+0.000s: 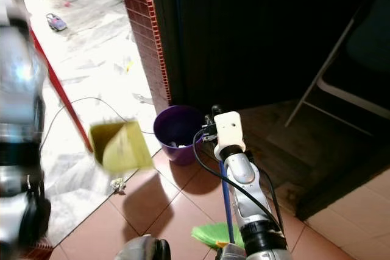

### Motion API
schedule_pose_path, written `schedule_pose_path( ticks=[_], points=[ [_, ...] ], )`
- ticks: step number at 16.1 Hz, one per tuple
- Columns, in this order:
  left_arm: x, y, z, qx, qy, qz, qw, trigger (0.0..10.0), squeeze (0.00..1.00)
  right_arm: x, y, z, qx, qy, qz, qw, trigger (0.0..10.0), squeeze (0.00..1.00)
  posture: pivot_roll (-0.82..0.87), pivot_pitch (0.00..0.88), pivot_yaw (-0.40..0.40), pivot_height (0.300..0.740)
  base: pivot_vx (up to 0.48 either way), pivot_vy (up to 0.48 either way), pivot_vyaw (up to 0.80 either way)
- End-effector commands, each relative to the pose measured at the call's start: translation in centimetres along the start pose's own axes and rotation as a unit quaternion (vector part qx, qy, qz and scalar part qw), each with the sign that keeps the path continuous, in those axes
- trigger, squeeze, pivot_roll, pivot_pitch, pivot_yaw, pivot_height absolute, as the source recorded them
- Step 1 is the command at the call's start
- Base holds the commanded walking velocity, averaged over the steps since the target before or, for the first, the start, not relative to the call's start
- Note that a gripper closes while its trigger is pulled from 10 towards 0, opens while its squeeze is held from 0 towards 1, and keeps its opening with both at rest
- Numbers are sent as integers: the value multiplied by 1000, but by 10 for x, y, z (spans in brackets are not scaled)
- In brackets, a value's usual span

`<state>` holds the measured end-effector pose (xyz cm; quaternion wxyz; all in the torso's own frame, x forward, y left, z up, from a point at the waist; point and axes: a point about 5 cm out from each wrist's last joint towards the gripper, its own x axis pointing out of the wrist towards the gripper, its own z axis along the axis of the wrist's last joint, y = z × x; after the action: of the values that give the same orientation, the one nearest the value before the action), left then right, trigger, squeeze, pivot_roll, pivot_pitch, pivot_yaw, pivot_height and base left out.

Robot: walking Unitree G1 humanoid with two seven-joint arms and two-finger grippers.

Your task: Sweep floor

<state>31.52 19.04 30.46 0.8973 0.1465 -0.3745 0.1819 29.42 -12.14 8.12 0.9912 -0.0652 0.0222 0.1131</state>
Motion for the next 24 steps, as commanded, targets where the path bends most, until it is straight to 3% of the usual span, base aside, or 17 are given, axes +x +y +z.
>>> schedule_pose_path(
  ticks=[1,2,5,7,10,12,13,14,19,24],
  points=[
    [-19,-6,-8,17,28,-21,999,10000,0,2,0,-2,4,0,-1,1000,10000,0,-20,0,52,740,0,0,0],
    [-49,-12,-24,20,88,-35,995,10000,0,3,-2,-2,10,-3,-5,1000,10000,0,-25,0,51,740,0,0,0],
    [-105,-22,-55,37,180,-78,980,10000,0,4,-9,-1,-5,-10,-7,1000,10000,0,-45,0,58,740,0,0,0],
    [-131,-26,-78,13,260,-81,962,10000,0,8,-14,0,-8,-12,-13,1000,10000,0,-48,0,60,740,0,0,0],
    [-140,-31,-83,-21,283,-72,956,10000,0,10,-13,2,1,-19,-10,1000,10000,0,-57,0,60,740,0,0,0],
    [-145,-37,-91,-15,291,-76,953,10000,0,10,-10,1,8,-19,-4,1000,10000,0,-69,0,59,740,0,0,0],
    [-150,-40,-100,-42,319,-62,945,10000,0,9,-9,1,12,-18,-1,1000,10000,0,-80,0,60,740,0,0,0],
    [-158,-42,-109,-58,350,-45,934,10000,0,7,-12,0,36,-15,-11,999,10000,0,-91,0,65,740,0,0,0],
    [-181,-55,-109,-66,373,-85,921,10000,0,3,-36,3,53,-20,-61,997,10000,0,-100,0,81,740,0,0,320],
    [-175,-58,-100,-60,346,-103,931,10000,0,12,-30,26,32,-59,-35,997,10000,0,-93,0,71,740,0,0,424]
  ],
)
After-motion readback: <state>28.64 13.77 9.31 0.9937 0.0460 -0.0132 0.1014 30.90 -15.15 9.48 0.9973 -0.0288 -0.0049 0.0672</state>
